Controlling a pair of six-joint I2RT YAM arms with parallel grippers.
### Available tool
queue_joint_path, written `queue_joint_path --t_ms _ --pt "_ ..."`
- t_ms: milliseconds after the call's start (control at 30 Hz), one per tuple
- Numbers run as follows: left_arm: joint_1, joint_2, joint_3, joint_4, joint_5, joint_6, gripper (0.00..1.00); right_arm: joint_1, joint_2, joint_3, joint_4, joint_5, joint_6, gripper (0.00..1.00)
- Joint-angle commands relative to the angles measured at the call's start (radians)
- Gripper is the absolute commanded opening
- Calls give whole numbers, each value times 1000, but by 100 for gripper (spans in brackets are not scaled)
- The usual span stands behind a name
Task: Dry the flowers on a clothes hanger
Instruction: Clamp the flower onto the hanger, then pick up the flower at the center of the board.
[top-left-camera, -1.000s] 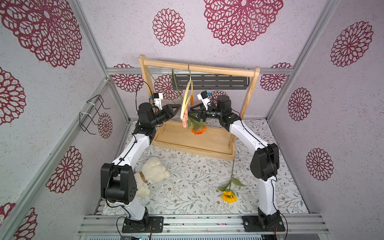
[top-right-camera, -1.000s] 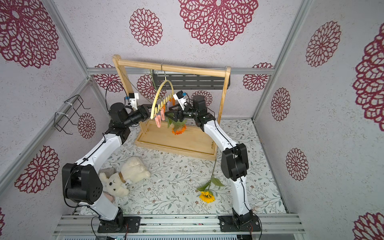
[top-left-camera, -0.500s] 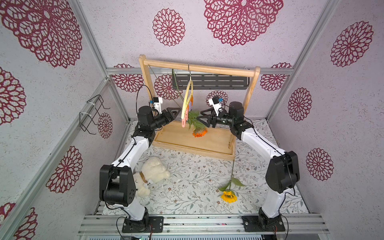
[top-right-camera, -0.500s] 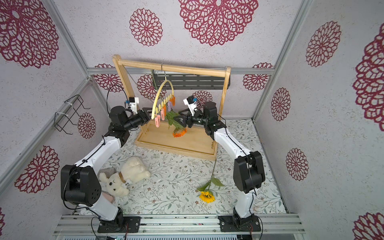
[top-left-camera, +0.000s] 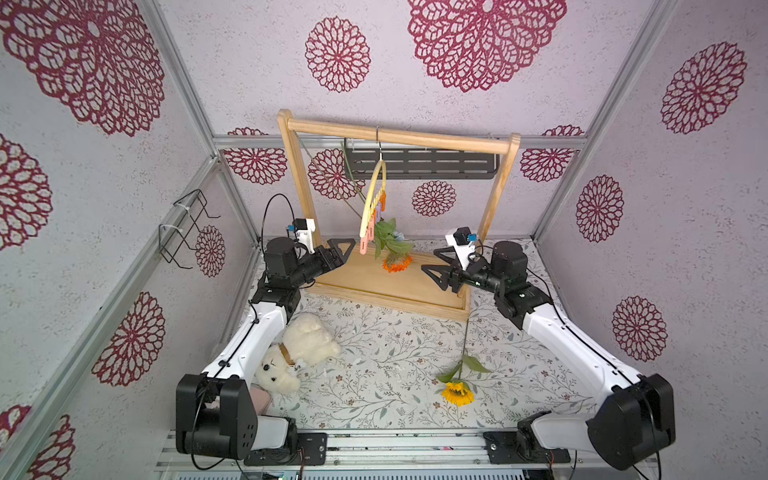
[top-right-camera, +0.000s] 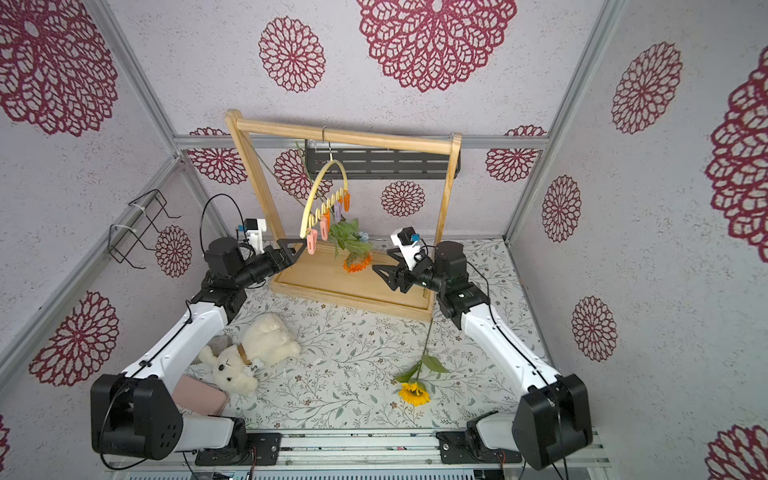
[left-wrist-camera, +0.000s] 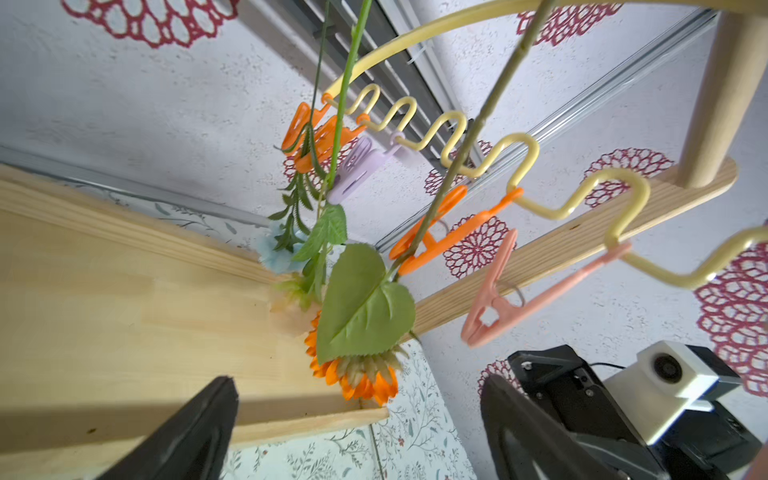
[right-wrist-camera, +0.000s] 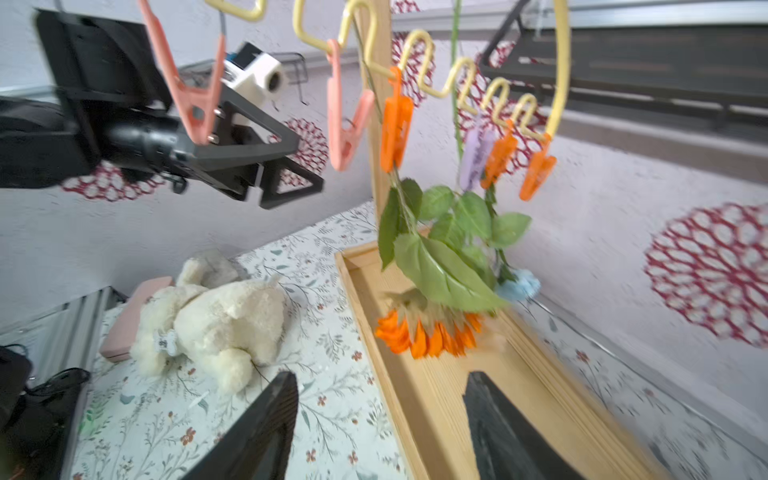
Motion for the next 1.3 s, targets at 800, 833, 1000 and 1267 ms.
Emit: queue_joint_path --t_ms 800,833,1000,1267 --pt "-25 -85 -222 -110 -225 132 98 32 -14 -351 -550 510 723 55" --pt "-25 -78 -216 -113 -224 124 97 32 21 -338 -550 524 729 53" --pt "-25 -70 -204 -113 -220 108 98 34 153 -304 -506 517 751 44" --pt "-25 -67 -207 -112 -231 96 99 34 193 -311 -454 560 732 16"
